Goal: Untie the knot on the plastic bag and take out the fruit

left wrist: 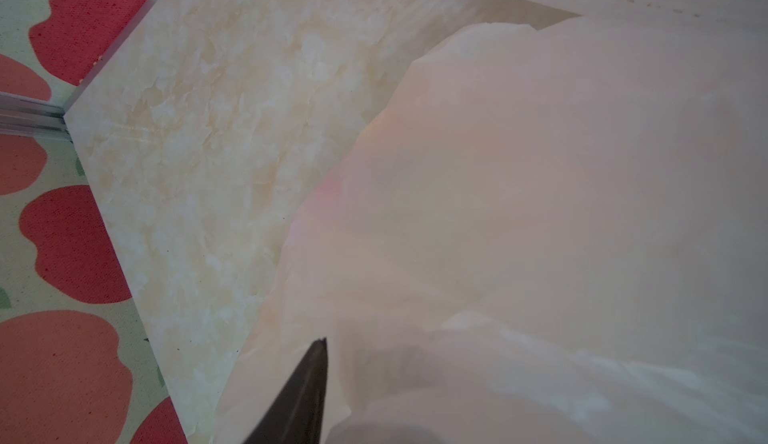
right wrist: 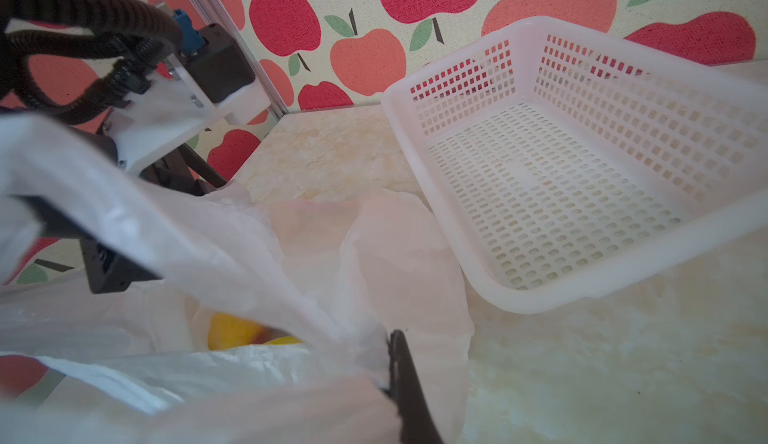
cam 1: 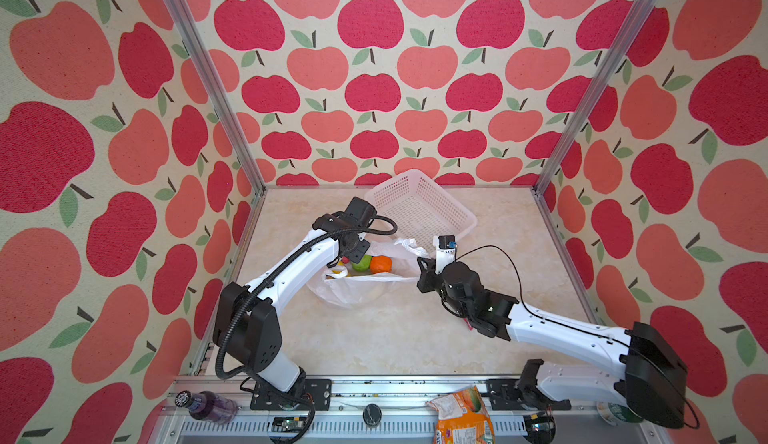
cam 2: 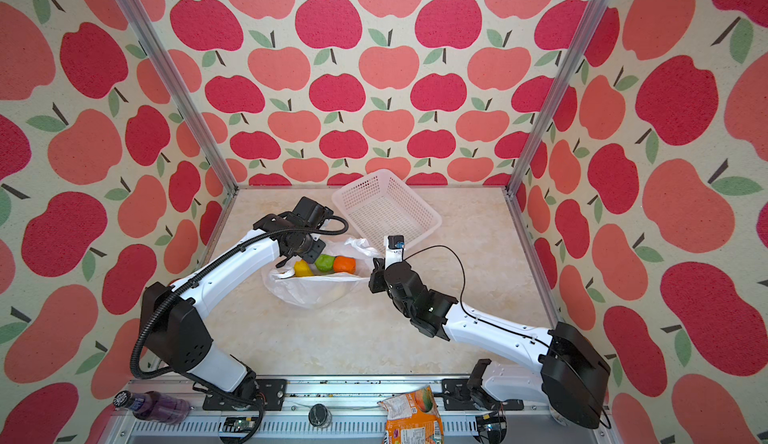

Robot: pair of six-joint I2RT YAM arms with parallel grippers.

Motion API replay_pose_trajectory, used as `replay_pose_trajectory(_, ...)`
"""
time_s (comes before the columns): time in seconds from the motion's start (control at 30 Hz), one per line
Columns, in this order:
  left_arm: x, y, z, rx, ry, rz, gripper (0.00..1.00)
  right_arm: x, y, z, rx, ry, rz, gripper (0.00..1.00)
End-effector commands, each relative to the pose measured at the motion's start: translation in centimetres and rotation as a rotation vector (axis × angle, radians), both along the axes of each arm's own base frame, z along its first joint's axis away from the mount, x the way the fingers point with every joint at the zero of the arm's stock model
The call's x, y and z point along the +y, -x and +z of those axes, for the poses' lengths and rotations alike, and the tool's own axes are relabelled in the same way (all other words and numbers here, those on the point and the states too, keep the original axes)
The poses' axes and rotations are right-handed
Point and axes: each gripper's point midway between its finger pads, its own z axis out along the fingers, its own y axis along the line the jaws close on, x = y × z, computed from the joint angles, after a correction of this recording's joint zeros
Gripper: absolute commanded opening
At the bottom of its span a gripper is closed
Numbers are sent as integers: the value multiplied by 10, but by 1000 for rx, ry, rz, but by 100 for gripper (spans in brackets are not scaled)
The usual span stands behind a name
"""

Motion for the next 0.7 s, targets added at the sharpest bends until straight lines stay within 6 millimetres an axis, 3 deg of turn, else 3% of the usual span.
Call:
replay_pose_trajectory(0.0, 5, -14, 17, -56, -16, 21, 7, 2, 0, 3, 9, -14, 6, 0)
replay_pose_trajectory(0.13, 10, -27, 28, -111, -29, 51, 0, 2, 2, 2, 12, -11, 11, 0)
replay_pose_trajectory(0.17, 12, -30, 33, -127, -28, 60, 0, 2, 2, 2, 9, -11, 15, 4)
replay_pose_trajectory(0.27, 16, -44, 55, -196, -39, 97, 0, 2, 3, 3, 1, -15, 23, 30)
replay_pose_trajectory(0.33, 17, -54, 74, -247, -49, 116, 0, 0, 4, 5, -4, -15, 23, 48)
replay_pose_trajectory(0.4, 16, -61, 94, -290, -51, 122, 0, -2, 5, 6, -10, -12, 25, 61)
replay_pose_trajectory(0.5, 17, -68, 129, -357, -62, 134, 0, -5, 6, 8, -19, -7, 24, 75)
replay_pose_trajectory(0.67, 18, -68, 183, -459, -62, 153, 0, -7, 8, 14, -39, -6, 36, 86)
